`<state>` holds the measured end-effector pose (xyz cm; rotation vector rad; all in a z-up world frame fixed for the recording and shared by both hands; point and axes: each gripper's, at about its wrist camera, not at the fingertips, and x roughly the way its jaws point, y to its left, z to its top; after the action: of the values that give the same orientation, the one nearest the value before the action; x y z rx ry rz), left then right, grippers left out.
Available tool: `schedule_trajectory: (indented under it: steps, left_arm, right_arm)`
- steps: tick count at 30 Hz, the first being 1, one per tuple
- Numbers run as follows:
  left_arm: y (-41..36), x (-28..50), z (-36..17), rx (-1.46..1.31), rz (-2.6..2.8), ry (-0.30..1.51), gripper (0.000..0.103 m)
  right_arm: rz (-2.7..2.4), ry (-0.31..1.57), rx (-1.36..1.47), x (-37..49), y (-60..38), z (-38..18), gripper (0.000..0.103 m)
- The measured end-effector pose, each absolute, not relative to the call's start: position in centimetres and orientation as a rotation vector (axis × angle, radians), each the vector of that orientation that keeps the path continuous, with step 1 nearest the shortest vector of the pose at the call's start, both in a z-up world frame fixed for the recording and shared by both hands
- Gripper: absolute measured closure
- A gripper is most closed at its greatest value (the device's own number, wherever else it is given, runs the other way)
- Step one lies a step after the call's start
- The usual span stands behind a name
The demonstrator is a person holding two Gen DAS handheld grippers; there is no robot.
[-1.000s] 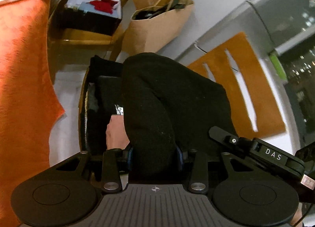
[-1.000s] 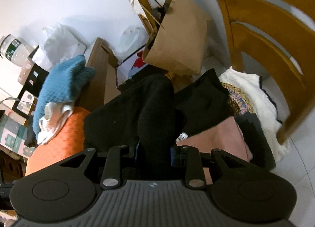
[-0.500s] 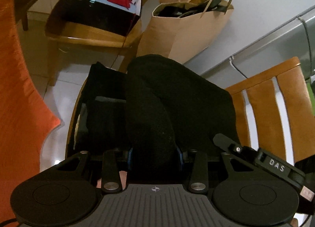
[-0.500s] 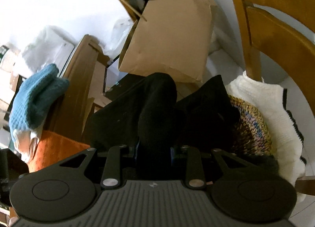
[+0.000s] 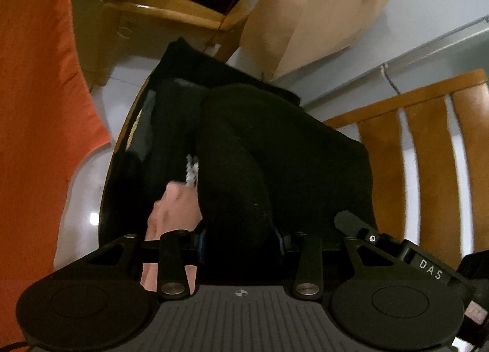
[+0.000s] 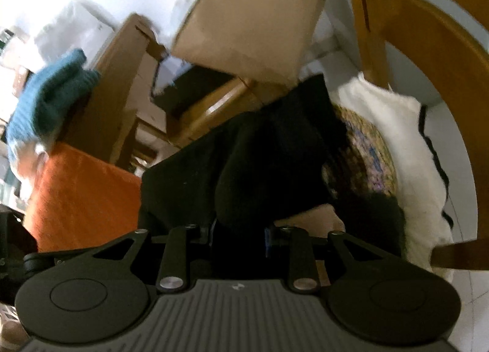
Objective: Fold clothes
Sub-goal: 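Carry the bundle with both grippers and lower it into the black box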
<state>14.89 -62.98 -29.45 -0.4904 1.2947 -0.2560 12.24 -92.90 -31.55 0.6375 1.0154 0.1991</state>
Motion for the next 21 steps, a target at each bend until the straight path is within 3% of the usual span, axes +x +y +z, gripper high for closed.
schedule_trajectory:
  steps: [6, 12, 14, 17, 21]
  left_arm:
    - [-62.7, 13.9, -32.4, -0.446, -0.220, 1.320, 0.039]
    - [-61.4, 13.2, -28.6, -0.414, -0.169, 1.268, 0.041]
    - [-61.3, 12.8, -27.1, -0.386, -0.175, 1.235, 0.044]
    - [-62.2, 12.5, -25.8, -0.334, -0.228, 1.199, 0.058]
    - [-64.7, 12.6, -26.7, -0.237, -0.309, 1.202, 0.068]
  right_arm:
    - [0.188, 1.054, 0.588, 11.6, -92.6, -35.6, 0.061]
    - [0.172, 1.064, 0.549, 10.4, -93.1, -32.9, 0.057]
    - [0.163, 1.057, 0.517, 9.8, -93.3, -31.2, 0.057]
    - [0.174, 1.051, 0.472, 8.7, -92.9, -29.1, 0.058]
    - [0.220, 1.080, 0.423, 8.1, -91.3, -28.3, 0.059]
